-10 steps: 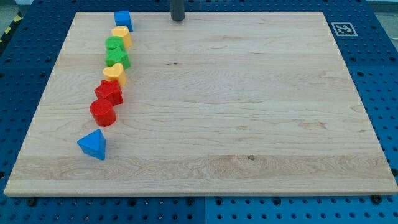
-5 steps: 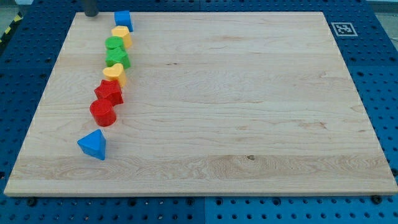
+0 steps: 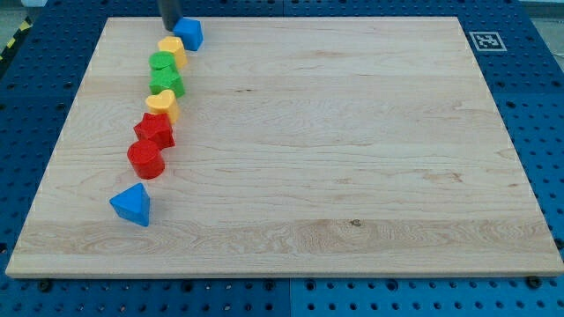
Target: Push the blue cube towards the center
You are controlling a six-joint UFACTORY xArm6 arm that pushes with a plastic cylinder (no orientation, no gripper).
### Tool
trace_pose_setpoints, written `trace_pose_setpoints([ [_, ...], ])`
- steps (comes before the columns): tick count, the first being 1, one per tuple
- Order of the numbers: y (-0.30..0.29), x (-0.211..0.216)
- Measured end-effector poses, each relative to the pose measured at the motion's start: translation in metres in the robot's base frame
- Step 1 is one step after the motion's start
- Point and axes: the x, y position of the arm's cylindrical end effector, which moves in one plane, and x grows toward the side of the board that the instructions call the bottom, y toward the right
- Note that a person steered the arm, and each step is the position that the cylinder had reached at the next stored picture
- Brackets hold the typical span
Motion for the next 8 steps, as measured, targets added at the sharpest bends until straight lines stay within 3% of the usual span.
trace_pose_setpoints([
  [4, -0.029, -0.003],
  [8, 0.059, 0.037],
])
